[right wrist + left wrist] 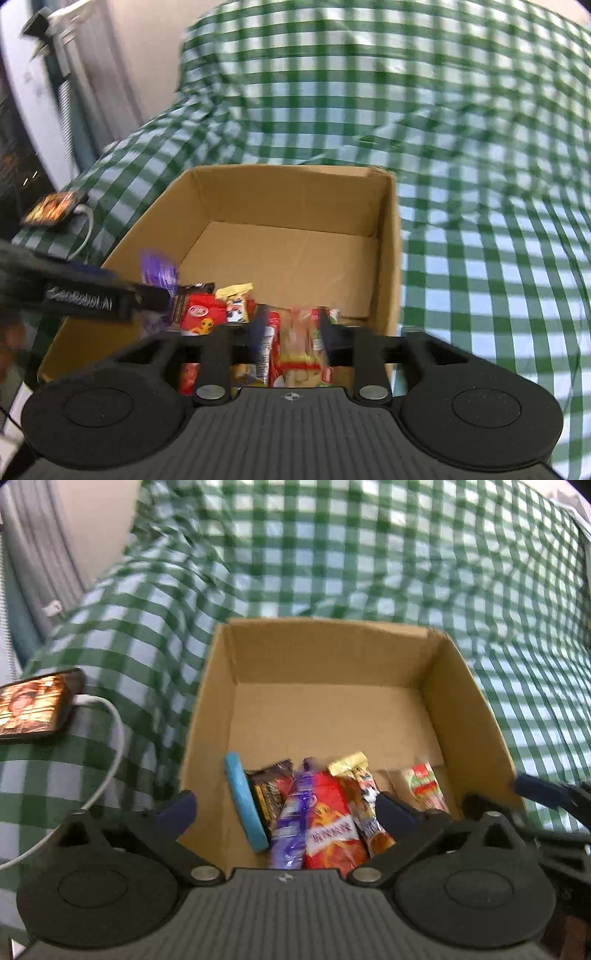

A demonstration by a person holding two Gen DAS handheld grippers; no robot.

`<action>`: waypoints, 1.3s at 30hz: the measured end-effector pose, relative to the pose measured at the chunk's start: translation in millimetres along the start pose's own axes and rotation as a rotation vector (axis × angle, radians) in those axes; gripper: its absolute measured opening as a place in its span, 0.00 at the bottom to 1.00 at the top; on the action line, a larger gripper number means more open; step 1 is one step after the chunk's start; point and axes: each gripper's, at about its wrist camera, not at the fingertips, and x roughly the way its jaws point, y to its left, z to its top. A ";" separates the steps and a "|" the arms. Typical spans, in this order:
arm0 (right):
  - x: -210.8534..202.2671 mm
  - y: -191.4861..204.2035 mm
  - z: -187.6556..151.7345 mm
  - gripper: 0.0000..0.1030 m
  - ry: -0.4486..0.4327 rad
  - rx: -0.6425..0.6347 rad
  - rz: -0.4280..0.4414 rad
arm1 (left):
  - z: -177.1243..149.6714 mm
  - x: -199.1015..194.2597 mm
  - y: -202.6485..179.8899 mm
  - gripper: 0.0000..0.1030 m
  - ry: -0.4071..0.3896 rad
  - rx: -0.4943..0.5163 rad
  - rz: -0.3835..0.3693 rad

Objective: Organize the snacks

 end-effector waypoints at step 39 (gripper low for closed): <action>-187.3 65.3 -91.2 0.99 -0.150 -0.130 -0.099 | -124.5 -172.9 -17.3 1.00 -0.066 0.008 0.132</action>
